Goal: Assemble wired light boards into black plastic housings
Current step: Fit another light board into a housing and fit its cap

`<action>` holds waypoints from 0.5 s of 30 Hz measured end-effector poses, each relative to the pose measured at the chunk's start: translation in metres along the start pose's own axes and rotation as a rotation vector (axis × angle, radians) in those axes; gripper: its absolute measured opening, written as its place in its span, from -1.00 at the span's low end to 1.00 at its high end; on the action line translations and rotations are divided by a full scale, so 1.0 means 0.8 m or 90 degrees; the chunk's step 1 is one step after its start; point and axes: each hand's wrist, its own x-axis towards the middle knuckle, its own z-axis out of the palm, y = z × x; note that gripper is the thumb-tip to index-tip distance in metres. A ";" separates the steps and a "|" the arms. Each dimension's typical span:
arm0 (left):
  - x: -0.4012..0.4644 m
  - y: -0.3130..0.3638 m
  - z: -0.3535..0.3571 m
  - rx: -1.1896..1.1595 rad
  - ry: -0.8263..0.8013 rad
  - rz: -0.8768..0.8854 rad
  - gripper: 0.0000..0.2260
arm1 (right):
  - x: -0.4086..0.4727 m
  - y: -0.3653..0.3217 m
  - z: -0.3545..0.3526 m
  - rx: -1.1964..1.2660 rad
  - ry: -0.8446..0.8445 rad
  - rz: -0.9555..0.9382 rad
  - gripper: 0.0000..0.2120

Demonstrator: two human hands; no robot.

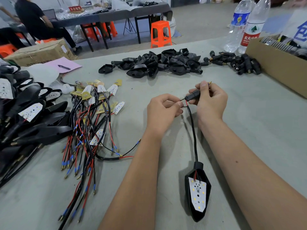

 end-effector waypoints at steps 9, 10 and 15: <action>-0.001 0.003 0.001 0.113 0.042 0.069 -0.81 | -0.007 -0.004 0.001 -0.089 -0.036 -0.059 -0.74; -0.001 0.003 0.001 0.132 0.045 0.077 -0.81 | -0.008 -0.004 0.001 -0.097 -0.044 -0.063 -0.74; -0.003 0.004 0.003 0.064 0.051 0.049 -0.89 | -0.005 -0.002 0.001 -0.069 -0.023 -0.033 -0.73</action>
